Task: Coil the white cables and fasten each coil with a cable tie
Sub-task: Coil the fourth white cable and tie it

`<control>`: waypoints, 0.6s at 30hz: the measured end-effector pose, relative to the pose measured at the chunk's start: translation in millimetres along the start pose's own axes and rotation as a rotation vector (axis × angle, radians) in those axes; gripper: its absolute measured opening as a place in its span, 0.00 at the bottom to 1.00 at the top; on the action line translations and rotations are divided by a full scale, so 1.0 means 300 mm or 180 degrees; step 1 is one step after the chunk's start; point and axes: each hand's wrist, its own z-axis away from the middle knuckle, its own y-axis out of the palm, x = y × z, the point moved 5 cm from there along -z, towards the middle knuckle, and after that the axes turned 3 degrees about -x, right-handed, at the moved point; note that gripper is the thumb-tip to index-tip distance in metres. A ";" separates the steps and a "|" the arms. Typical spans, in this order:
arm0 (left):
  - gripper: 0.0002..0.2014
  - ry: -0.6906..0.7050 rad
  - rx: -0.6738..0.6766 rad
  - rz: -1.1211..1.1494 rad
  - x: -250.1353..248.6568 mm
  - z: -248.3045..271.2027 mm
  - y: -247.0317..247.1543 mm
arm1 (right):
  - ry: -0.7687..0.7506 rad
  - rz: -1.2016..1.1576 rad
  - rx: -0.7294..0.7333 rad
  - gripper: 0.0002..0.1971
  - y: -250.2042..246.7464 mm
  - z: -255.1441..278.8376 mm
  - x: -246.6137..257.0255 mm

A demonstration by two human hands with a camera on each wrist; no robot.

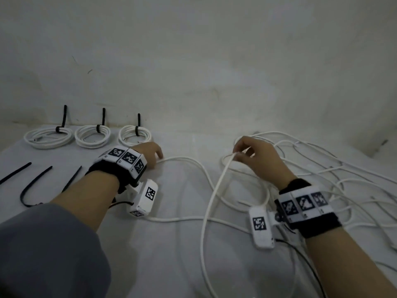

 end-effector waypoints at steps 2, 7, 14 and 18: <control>0.20 0.0020 -0.0010 -0.0062 -0.010 0.012 0.008 | -0.0118 0.0090 0.0043 0.08 -0.071 -0.015 0.002; 0.16 0.0045 -0.0003 -0.0087 -0.079 0.030 0.002 | -0.0291 0.0834 0.0284 0.09 -0.253 -0.045 -0.013; 0.13 0.0324 -0.0553 0.0484 -0.172 0.014 -0.051 | 0.0226 0.1600 -0.0470 0.07 -0.544 -0.066 -0.179; 0.10 0.0404 -0.0666 0.0540 -0.196 0.005 -0.038 | 0.0719 0.1853 -0.0489 0.09 -0.563 -0.048 -0.308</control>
